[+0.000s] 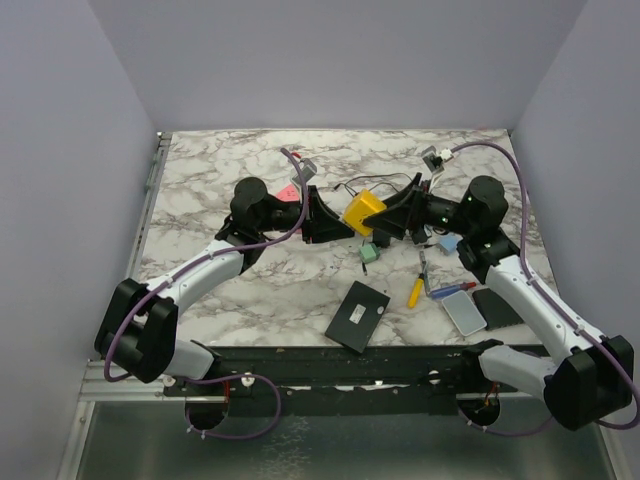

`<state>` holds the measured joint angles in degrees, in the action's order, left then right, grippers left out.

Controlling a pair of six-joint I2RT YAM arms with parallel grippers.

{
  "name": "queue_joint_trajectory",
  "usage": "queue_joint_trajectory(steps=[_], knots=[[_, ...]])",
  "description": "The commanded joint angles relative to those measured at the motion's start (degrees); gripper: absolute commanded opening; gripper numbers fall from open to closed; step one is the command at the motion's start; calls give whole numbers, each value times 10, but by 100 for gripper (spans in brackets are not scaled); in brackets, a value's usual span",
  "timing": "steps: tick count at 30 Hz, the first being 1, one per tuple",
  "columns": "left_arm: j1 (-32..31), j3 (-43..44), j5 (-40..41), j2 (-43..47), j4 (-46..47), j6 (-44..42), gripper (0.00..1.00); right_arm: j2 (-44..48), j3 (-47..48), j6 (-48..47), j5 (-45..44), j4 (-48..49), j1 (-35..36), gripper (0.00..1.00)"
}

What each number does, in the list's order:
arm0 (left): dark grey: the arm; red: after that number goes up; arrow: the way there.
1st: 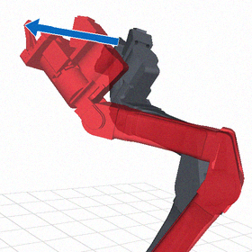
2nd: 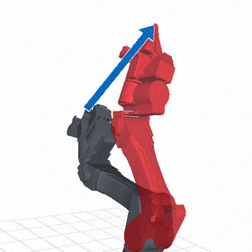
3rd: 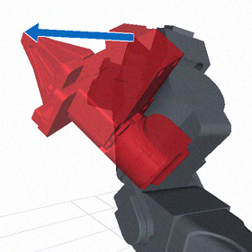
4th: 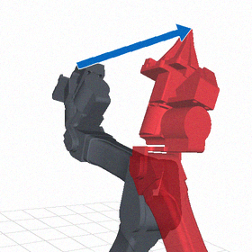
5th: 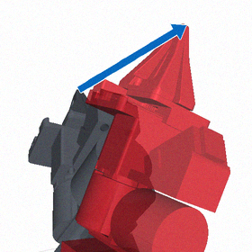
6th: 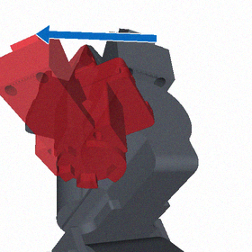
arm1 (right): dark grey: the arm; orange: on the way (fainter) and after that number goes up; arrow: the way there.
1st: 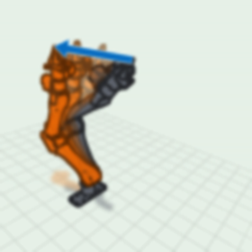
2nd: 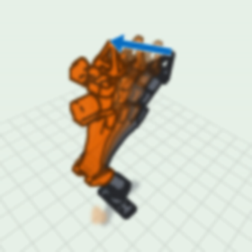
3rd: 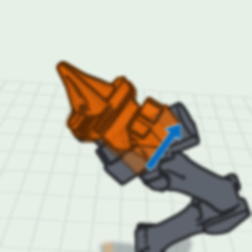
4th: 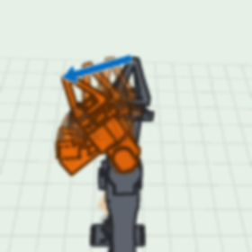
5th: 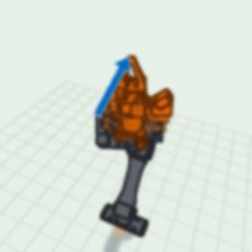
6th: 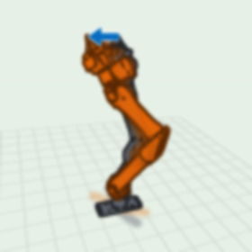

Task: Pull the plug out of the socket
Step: Remove the plug from the socket.

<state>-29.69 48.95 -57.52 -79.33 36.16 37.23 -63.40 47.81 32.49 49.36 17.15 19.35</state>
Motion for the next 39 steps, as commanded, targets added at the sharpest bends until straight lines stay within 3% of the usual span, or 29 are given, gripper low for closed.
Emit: queue_joint_trajectory(steps=[1,6,10,13,39], knots=[[-1,8,-27,27,15,-20,0,-10,17,7,-20,5,-25,1],[-1,9,-3,24,-4,-30,0,-4,22,11,15,16,-26,1],[1,35,39,19,-125,-110,0,14,22,8,39,23,-26,1],[1,44,64,15,-160,-131,0,26,26,2,55,21,-26,1],[5,61,96,-9,-214,-154,0,77,31,4,61,34,-26,1]])
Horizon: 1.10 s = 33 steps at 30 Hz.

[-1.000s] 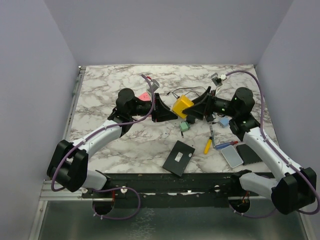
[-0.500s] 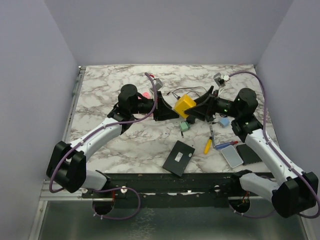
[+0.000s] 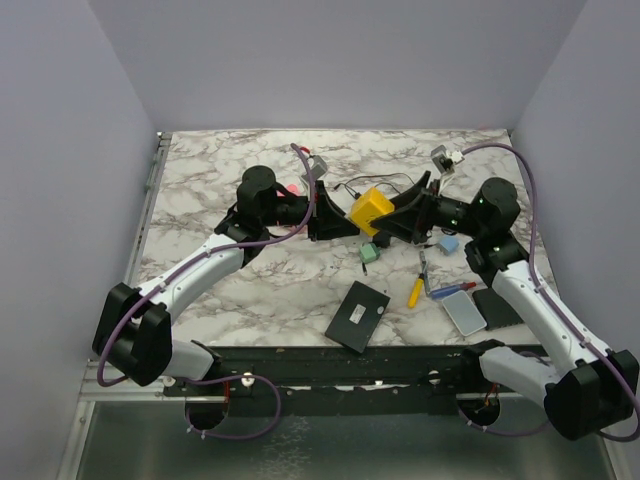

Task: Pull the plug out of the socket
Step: Remove the plug from the socket.

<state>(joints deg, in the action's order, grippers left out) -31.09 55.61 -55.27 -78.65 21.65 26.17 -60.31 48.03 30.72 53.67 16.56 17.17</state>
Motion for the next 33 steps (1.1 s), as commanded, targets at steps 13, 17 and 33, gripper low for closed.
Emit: queue_joint_trajectory(steps=[13,17,33], knots=[[19,-11,75,5,-71,-62,0,17,44,30,-55,-21,-4,1],[19,-10,66,6,-69,-61,0,12,39,31,-44,-5,-4,1],[20,-9,25,-3,-50,-42,0,44,23,48,127,113,-4,1]])
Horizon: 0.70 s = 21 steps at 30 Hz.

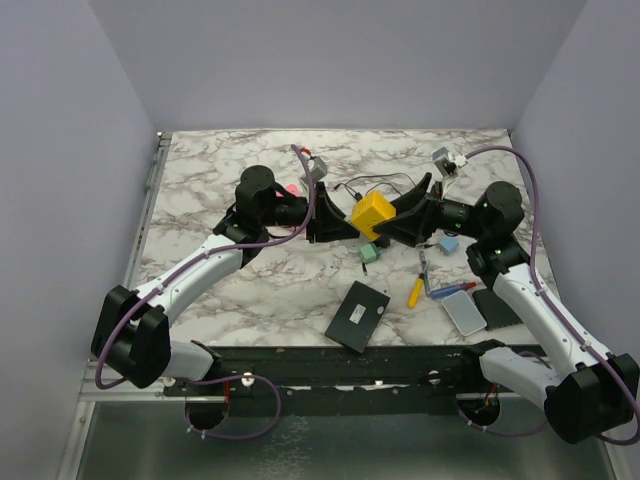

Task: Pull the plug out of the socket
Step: Remove the plug from the socket.

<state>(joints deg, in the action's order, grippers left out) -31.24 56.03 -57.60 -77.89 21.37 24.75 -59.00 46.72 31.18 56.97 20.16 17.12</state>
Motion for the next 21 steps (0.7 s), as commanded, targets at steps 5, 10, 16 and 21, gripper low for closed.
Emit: queue_joint_trajectory(steps=[5,10,16,21], knots=[[21,-13,51,-11,-47,-26,0,33,45,26,83,39,-3,1],[21,-15,52,-7,-42,-25,0,31,52,-13,57,-13,-4,1],[17,-17,42,-4,-34,-21,0,21,43,-24,28,-26,-3,1],[9,-18,25,2,-31,-24,0,-6,36,-26,10,-26,-3,1]])
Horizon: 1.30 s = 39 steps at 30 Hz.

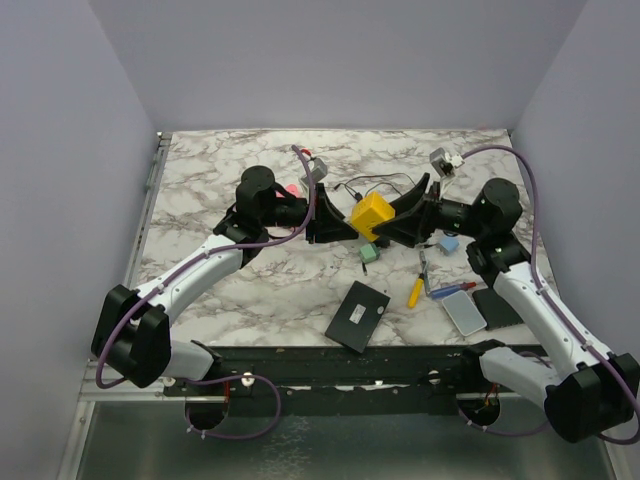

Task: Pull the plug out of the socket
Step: Remove the plug from the socket.

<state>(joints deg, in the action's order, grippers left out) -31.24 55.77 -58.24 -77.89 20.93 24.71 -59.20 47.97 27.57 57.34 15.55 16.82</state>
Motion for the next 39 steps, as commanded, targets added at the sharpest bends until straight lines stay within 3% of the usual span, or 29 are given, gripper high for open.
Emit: queue_joint_trajectory(steps=[1,39], knots=[[8,-15,29,3,-25,-25,0,-10,20,14,8,28,0,1],[16,-10,47,1,-60,-54,0,20,48,-1,7,11,-26,1]])
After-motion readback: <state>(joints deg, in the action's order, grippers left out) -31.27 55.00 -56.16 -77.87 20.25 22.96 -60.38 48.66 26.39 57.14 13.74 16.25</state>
